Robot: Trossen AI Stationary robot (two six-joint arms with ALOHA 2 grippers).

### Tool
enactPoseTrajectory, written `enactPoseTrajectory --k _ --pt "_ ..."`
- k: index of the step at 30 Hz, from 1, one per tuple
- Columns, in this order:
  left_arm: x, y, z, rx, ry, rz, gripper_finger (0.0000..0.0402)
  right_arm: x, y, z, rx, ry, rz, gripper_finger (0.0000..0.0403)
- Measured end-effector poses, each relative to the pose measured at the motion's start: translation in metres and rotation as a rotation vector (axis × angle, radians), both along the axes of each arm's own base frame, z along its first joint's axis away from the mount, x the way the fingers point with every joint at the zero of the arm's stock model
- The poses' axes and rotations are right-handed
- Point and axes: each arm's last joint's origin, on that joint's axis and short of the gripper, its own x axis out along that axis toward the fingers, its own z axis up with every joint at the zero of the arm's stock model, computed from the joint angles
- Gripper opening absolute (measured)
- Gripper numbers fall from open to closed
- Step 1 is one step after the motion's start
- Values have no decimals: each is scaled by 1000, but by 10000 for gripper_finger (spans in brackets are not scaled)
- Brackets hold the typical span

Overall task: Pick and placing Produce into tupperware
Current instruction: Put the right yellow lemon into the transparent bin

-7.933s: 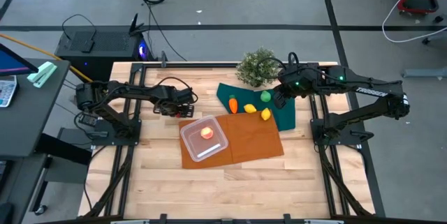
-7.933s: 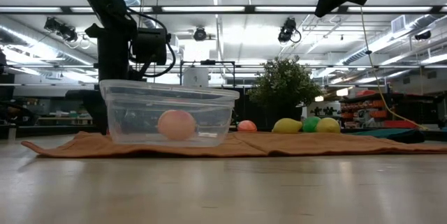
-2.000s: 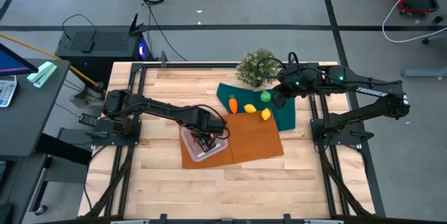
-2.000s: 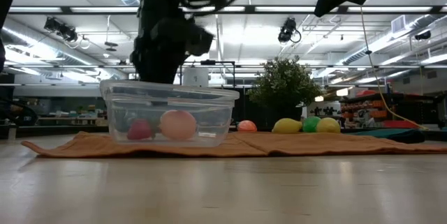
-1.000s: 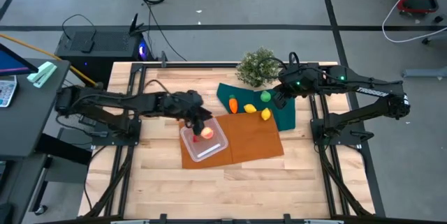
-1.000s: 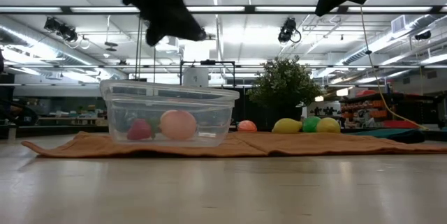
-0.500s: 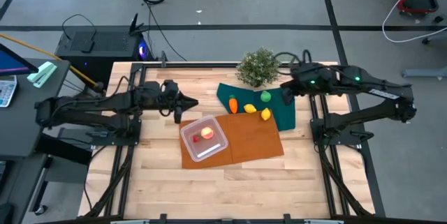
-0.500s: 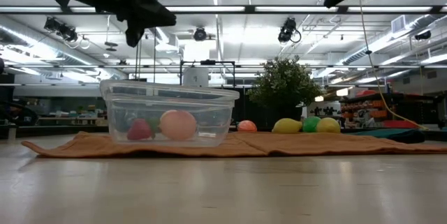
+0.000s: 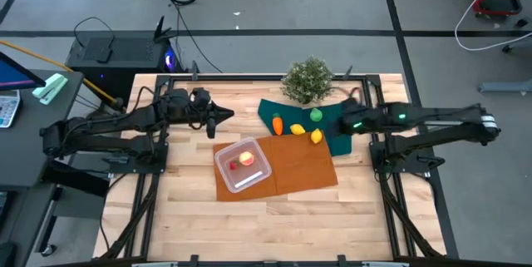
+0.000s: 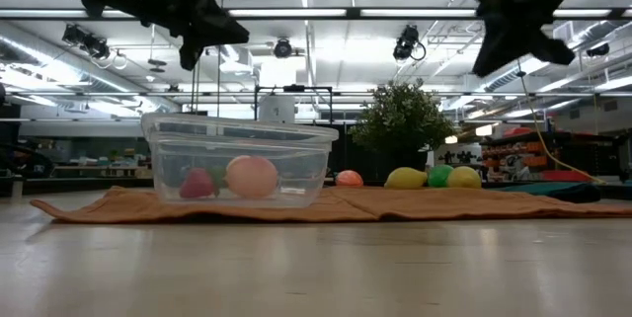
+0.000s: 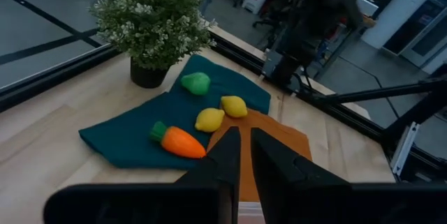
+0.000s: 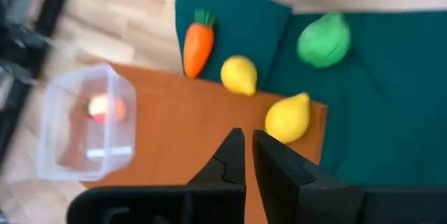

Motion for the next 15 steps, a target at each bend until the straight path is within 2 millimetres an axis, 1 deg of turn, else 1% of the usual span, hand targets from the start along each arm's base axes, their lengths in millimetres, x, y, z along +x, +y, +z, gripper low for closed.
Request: enactPoseTrajectory --k 4,7,10,13,15 --pt "-1 2 0 -5 -2 -5 33 30 -2 -14 38 117 49 4" --pt "-2 5 0 -11 -3 -5 31 50 -6 -17 57 179 110 23" --pt "-2 7 0 -13 -4 5 29 64 -12 -18 53 249 139 63" --pt "-3 9 0 -36 -9 20 32 72 -20 -20 61 300 117 119" --pt "-3 10 0 -48 -12 28 35 74 -25 -23 71 326 96 162"
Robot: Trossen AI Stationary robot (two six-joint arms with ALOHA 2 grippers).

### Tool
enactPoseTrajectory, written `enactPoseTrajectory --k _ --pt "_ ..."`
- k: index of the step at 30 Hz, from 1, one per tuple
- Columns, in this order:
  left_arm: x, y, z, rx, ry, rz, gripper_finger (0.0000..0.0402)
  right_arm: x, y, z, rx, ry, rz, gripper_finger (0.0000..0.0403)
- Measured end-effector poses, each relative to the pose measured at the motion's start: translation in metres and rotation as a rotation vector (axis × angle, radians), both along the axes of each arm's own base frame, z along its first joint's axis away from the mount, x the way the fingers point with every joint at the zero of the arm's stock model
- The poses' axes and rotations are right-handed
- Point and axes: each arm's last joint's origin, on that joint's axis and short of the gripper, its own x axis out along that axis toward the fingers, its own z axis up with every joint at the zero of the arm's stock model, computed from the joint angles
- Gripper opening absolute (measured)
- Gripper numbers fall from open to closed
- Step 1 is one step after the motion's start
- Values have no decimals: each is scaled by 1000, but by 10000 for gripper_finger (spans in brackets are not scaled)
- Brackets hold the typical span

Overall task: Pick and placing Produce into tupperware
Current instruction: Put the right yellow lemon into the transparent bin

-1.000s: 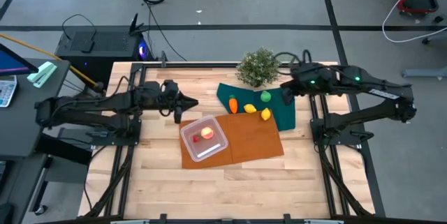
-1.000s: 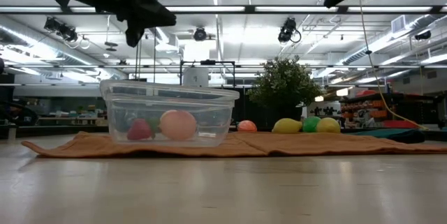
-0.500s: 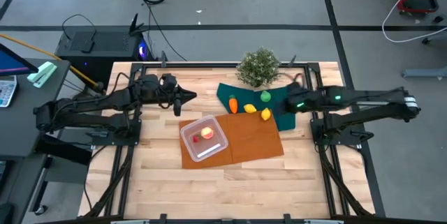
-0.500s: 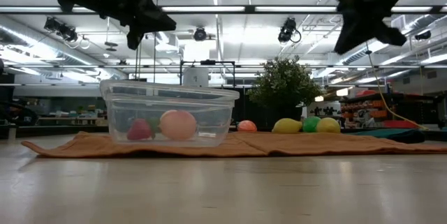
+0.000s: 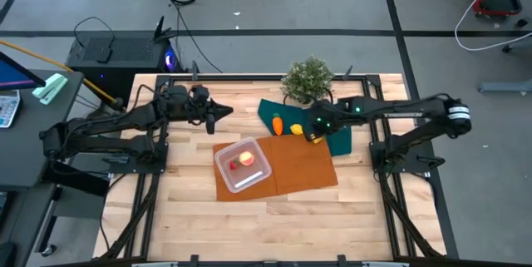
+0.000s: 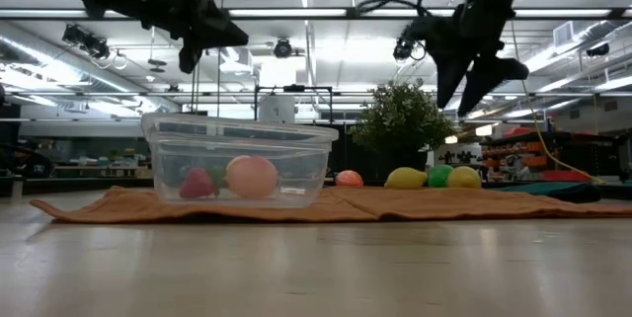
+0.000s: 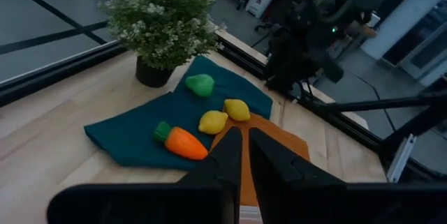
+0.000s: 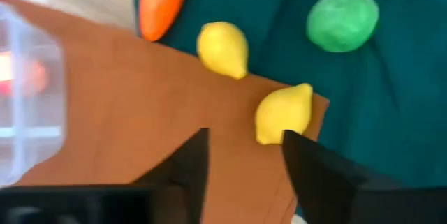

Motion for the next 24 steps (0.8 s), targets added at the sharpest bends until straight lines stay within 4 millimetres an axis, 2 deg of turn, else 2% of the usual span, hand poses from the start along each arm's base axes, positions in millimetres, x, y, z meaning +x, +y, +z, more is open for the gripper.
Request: enactPoseTrajectory --k 6,10,17,24 --pt "0 0 0 3 1 -1 39 6 -12 -14 46 45 -129 278" --pt "0 0 0 3 1 0 33 10 -14 -24 67 87 -178 320" --pt "0 0 0 3 1 1 30 17 -12 -40 52 148 -312 323" --pt "0 0 0 5 2 1 40 23 -13 -52 18 185 -343 312"
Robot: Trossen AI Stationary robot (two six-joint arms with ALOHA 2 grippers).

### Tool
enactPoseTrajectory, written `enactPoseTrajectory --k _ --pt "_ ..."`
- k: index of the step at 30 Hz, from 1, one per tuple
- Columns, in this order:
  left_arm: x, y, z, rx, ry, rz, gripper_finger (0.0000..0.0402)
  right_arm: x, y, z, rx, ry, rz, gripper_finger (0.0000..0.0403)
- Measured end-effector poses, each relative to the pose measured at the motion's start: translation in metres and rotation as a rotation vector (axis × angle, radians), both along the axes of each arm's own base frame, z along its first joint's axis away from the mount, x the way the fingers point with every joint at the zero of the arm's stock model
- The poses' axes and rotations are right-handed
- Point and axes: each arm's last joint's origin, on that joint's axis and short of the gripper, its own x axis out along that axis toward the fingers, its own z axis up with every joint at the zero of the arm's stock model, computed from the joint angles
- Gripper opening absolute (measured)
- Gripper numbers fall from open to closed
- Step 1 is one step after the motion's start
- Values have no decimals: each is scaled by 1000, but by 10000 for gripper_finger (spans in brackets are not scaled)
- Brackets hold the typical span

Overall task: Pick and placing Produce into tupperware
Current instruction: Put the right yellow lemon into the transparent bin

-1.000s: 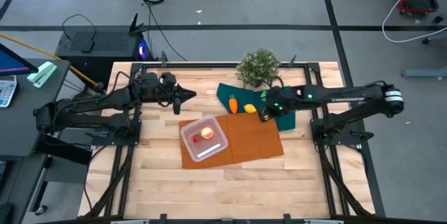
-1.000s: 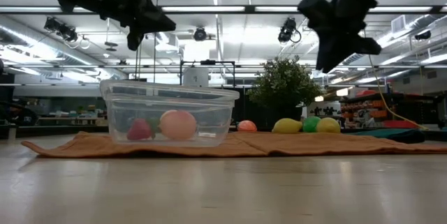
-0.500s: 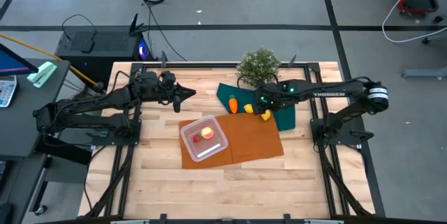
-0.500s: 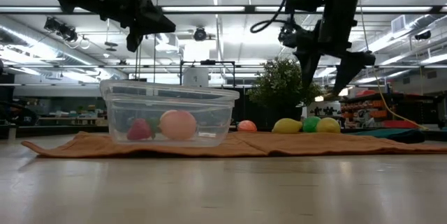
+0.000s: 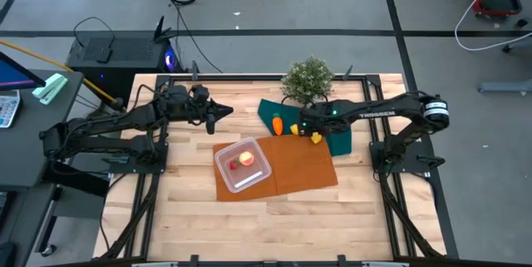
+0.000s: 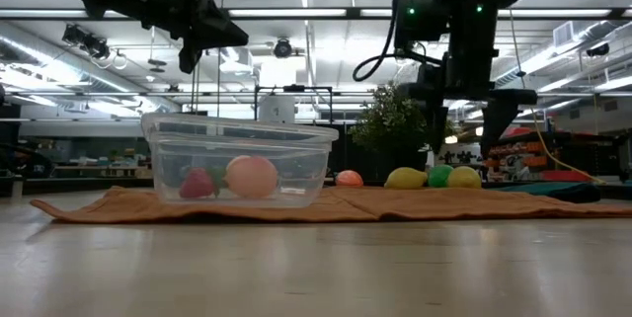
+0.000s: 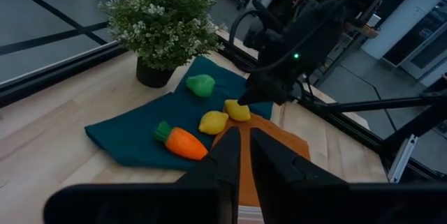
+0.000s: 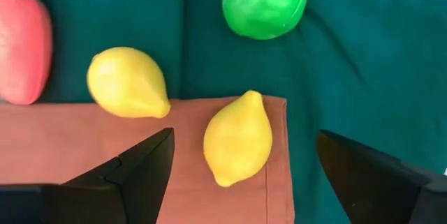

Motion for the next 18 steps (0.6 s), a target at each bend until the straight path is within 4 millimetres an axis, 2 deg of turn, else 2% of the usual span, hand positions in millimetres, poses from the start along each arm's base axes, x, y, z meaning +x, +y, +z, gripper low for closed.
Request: enactPoseTrajectory --k 10,18 --pt "0 0 0 1 0 0 28 7 -1 -19 15 58 -36 312" --pt "0 0 0 3 1 -1 40 12 -2 -34 26 104 -53 311"
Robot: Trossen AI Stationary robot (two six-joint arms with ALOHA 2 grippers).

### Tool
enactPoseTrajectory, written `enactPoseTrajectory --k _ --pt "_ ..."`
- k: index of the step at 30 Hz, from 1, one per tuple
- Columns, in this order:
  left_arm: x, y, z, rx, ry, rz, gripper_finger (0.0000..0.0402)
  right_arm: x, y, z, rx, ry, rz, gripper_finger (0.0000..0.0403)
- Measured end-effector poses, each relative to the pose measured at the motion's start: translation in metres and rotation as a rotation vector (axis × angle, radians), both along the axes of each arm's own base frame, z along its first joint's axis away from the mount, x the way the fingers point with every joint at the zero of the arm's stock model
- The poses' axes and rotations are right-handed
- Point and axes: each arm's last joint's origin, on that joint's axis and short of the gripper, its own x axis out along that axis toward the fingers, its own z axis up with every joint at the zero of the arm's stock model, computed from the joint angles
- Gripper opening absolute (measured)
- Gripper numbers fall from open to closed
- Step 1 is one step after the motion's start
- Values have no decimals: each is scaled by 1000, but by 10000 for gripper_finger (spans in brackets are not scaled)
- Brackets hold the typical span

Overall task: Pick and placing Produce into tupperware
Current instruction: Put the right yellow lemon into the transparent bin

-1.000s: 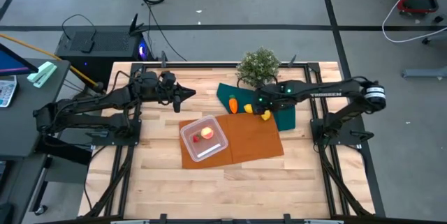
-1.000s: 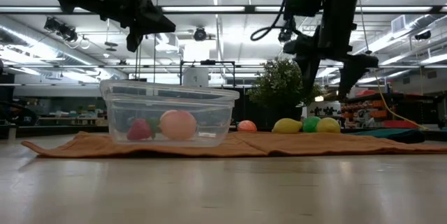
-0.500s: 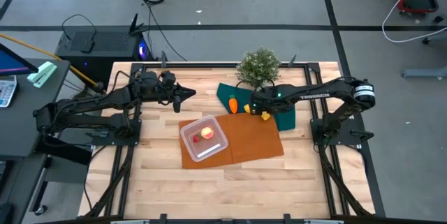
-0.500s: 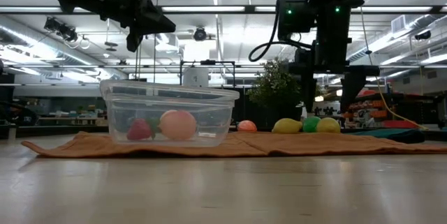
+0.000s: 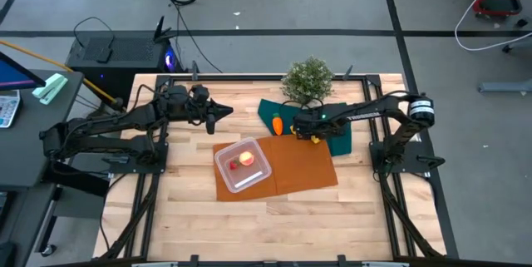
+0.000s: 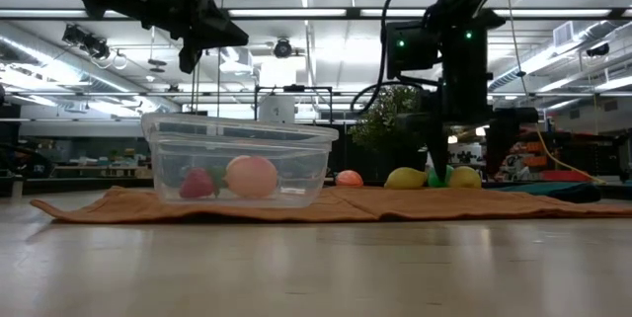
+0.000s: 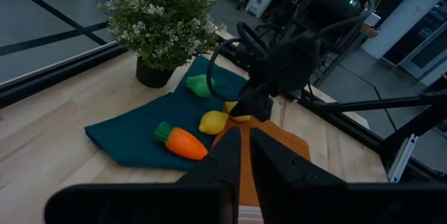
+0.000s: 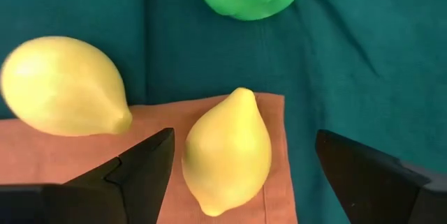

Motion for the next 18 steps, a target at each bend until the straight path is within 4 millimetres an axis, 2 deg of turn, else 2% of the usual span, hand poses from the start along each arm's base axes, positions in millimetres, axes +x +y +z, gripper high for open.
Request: enactPoseTrajectory --k 11,18 --pt "0 0 0 0 0 -1 28 2 0 -4 9 2 0 301" --pt "0 0 0 0 0 -1 38 2 0 -5 16 5 0 287"
